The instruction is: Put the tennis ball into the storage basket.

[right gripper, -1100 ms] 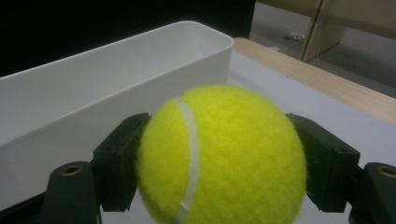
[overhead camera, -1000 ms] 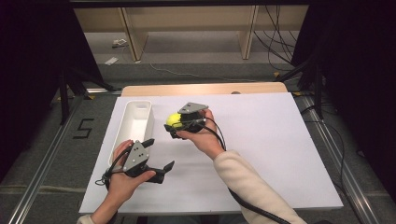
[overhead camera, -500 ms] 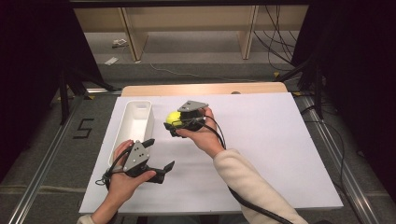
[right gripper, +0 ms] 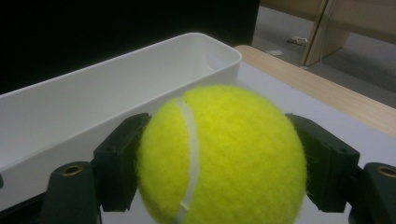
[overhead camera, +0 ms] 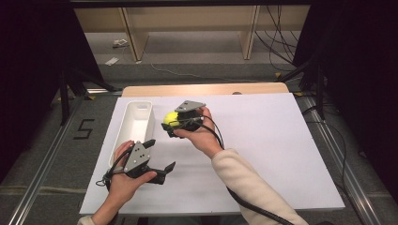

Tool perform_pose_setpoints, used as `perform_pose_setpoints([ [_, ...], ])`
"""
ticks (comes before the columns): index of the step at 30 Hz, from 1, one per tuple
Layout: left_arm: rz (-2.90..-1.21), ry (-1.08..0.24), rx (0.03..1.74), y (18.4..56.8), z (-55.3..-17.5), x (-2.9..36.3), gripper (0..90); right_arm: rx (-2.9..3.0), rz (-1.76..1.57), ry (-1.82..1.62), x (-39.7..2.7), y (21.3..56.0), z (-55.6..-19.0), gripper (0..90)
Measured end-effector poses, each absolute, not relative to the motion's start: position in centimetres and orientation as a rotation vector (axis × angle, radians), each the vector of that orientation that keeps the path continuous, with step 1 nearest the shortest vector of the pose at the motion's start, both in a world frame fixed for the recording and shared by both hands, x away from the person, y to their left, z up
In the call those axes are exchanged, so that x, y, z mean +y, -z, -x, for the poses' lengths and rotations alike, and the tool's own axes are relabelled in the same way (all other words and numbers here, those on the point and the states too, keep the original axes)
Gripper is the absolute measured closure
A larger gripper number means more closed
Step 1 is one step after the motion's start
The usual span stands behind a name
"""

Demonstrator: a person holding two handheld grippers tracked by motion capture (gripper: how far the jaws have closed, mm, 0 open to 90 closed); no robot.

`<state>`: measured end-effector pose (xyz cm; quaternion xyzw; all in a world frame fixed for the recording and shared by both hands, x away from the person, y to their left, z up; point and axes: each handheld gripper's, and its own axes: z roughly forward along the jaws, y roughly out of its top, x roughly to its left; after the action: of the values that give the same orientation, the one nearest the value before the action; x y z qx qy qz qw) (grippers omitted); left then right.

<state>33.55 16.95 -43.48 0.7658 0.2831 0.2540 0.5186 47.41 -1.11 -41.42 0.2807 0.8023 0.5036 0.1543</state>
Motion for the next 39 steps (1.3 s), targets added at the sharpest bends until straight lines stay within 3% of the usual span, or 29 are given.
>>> perform_pose_setpoints([
  [39, -1.836, -0.610, 0.680, 43.5, -33.6, 16.9, 0.0, 2.311, -0.794, -1.467, 0.1, 41.3, -47.4, 26.2],
])
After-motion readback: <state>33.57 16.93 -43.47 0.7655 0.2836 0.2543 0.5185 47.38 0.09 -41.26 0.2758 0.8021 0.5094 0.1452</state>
